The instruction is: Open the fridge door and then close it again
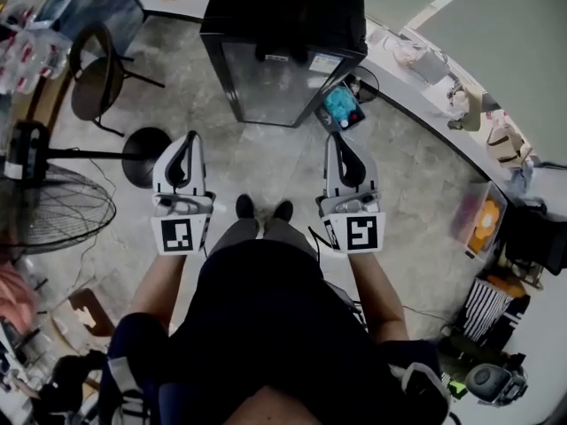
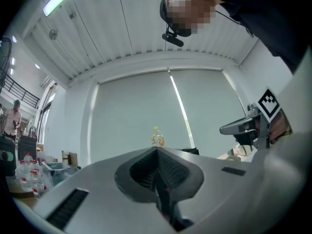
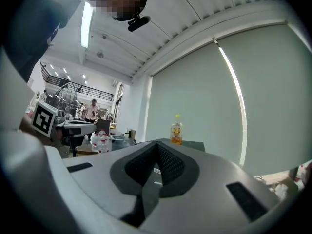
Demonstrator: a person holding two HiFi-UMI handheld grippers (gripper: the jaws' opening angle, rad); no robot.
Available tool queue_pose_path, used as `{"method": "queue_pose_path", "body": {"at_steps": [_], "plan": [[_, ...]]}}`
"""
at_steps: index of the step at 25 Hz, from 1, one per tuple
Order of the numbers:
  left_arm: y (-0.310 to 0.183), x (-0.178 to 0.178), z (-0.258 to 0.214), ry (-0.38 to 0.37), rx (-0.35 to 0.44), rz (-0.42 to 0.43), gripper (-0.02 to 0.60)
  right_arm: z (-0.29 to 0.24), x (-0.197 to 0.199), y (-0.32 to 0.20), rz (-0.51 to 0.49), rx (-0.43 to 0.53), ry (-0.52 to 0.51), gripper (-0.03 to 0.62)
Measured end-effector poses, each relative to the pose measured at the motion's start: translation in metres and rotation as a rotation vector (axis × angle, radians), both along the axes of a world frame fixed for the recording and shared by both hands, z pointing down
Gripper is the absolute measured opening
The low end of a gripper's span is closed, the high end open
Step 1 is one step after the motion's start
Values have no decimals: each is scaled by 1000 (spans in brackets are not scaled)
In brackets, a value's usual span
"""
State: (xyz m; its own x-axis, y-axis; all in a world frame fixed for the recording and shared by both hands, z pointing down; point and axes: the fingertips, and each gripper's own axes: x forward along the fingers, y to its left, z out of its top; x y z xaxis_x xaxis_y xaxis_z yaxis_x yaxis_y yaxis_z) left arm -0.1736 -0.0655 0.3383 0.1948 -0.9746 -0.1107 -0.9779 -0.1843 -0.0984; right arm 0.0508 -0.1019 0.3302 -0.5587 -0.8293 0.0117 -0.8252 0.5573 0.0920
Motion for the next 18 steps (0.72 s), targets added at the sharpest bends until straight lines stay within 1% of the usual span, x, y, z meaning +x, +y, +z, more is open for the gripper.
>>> {"method": "queue_pose_path", "body": {"at_steps": [4, 6, 13, 18], "plan": [[2, 14, -7, 2, 15, 18, 22, 5, 27, 17, 56, -30, -22, 18], [1, 21, -6, 1, 15, 29, 23, 8, 35, 21, 78, -38, -15, 20], [-3, 41, -2, 4, 4, 59, 22, 16, 47, 28, 112, -52, 31, 18], [-2, 46, 0, 3, -10, 65, 23, 19, 52, 30, 127, -62, 50, 18]]}}
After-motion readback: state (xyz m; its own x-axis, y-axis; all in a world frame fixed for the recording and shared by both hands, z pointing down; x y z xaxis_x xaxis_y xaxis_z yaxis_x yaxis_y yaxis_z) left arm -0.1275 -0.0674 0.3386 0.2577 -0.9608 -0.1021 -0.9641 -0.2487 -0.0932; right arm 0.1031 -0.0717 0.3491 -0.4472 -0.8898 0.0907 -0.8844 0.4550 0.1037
